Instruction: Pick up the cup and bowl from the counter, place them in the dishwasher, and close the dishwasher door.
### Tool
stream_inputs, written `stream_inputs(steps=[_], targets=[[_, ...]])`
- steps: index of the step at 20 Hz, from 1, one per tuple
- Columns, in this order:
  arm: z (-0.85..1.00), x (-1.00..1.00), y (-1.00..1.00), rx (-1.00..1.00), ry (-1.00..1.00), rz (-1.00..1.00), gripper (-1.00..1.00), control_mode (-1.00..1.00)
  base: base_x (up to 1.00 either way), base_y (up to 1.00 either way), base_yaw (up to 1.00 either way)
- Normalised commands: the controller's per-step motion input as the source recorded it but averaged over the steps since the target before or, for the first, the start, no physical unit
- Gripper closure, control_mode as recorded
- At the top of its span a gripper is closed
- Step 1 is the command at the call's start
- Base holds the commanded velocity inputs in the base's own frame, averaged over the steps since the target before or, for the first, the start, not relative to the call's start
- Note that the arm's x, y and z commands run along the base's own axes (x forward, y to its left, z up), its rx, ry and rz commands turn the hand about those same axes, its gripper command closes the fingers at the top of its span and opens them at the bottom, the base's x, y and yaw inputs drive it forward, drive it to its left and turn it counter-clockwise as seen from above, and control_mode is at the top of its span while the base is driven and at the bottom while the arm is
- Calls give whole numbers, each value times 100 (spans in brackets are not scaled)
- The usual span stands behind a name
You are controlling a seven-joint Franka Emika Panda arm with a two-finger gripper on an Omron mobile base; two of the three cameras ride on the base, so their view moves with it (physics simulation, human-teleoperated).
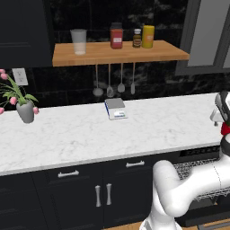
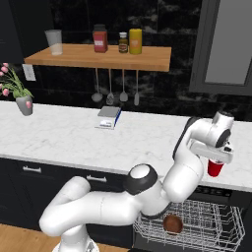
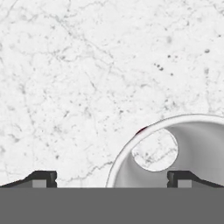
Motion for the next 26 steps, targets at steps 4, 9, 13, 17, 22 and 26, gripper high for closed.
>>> stream_inputs(steps=[4,9,13,17,22,26], targets=[[-36,9,0,0,0,0,-100,-100,0,0,0],[-5,1,0,0,0,0,-100,-100,0,0,0],[0,0,0,0,0,0,100,-100,0,0,0],[0,0,0,0,0,0,100,-100,0,0,0],[0,-12,0,0,0,0,100,-100,0,0,0],[0,-42,0,0,0,0,100,-100,0,0,0]])
